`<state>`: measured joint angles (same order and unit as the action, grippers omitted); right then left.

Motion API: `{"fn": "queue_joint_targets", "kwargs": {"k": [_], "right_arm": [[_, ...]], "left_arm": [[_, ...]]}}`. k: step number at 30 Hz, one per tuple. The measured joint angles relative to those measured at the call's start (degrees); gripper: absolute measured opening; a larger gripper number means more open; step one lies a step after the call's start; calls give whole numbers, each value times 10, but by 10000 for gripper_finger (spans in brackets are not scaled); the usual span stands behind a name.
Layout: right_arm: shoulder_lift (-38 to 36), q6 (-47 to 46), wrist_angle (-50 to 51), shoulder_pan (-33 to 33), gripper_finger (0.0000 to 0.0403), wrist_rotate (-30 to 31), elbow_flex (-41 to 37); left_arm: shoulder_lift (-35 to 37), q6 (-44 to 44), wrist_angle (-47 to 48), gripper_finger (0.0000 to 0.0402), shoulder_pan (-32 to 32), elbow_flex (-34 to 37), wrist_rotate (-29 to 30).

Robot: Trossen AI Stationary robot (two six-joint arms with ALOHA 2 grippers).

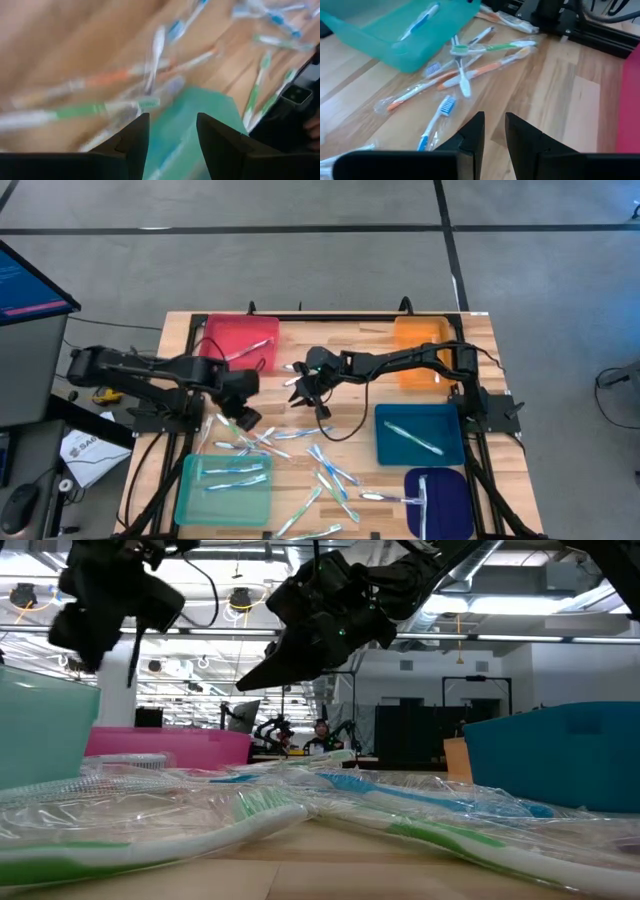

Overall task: Pick & Place Toothbrushes
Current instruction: Put the orange toothbrush into the orange bin

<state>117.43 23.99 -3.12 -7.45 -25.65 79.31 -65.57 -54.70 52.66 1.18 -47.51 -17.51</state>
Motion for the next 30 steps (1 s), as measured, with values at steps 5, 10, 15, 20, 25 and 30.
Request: {"fn": "queue_joint_targets", "kwargs": {"k": [5,10,15,20,25,30], "right_arm": [[0,0,-8,1,71,0,0],[0,-14,-9,7,71,0,0],[0,-29,-7,15,71,0,0],[0,-31,-3,26,71,0,0],[0,-31,6,32,71,0,0],[0,-30,5,32,71,0,0]], "left_arm": [[-4,-50,15,158,1,0,12],[17,-143,108,147,21,0,64],[40,-224,165,129,56,0,89],[54,-254,171,125,82,28,90],[51,-270,166,137,96,72,35],[51,-278,167,156,97,71,38]]}}
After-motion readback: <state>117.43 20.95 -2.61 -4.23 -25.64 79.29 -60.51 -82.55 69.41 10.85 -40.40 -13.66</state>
